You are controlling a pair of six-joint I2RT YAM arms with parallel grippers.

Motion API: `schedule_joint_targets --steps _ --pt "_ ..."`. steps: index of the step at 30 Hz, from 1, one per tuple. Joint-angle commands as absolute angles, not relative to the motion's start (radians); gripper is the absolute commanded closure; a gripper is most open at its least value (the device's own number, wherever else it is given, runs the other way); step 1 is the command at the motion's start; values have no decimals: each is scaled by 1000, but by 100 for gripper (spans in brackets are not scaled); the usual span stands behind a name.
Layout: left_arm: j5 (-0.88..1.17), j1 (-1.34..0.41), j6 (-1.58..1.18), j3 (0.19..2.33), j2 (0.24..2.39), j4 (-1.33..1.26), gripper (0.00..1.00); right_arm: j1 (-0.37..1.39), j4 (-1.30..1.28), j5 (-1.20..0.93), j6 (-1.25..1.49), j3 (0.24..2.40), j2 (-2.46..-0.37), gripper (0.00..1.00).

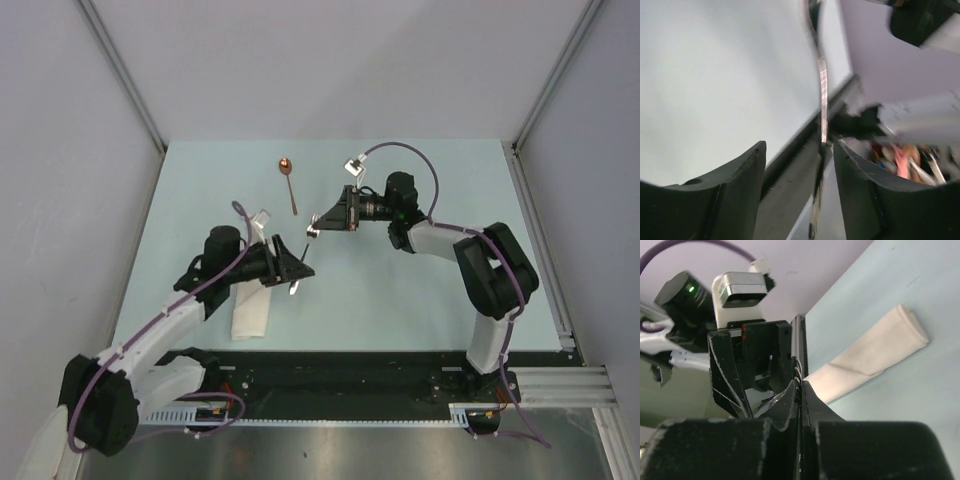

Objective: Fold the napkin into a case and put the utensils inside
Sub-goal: Pass from the left arm to the right, then stuff the fork at the center of the board.

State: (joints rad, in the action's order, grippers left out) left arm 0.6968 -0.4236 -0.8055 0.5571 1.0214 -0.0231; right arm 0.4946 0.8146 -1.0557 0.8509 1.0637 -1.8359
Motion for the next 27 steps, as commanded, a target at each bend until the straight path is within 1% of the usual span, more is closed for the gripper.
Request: schedule_joint_targets --steps 1,2,4,5,6,7,8,9,11,12,17,20,27 --pt "103 -388 -718 582 833 391 36 523 881 -956 865 1184 -1922 100" --pt "12 -387 -760 574 746 466 35 528 865 -925 851 1207 -1946 100" --pt "-130 -384 -801 548 671 521 41 543 847 -897 813 1259 -2002 100" --pt "-147 -383 -836 539 640 564 45 548 824 -876 790 1284 -2020 100" --pt "-149 -383 -839 525 593 565 57 555 793 -867 764 1340 -2063 100" --pt "-147 -383 -841 503 577 569 64 567 731 -865 711 1371 -2084 100" --pt "-152 -383 -853 496 571 583 72 574 707 -864 695 1396 -2103 100" --pt "-153 -383 -859 489 571 615 84 580 693 -864 684 1422 -2124 100" --pt "-146 -383 -885 471 575 643 92 591 666 -867 652 1482 -2173 100" --pt "-143 -383 -893 463 580 653 100 592 644 -861 634 1500 -2187 100" --pt "-149 -388 -954 436 595 676 100 603 546 -873 568 1620 -2267 100" --pt "-169 -388 -971 434 624 686 100 615 439 -874 490 1699 -2309 100" --pt "-155 -388 -1011 394 704 650 100 624 298 -862 400 1795 -2370 100"
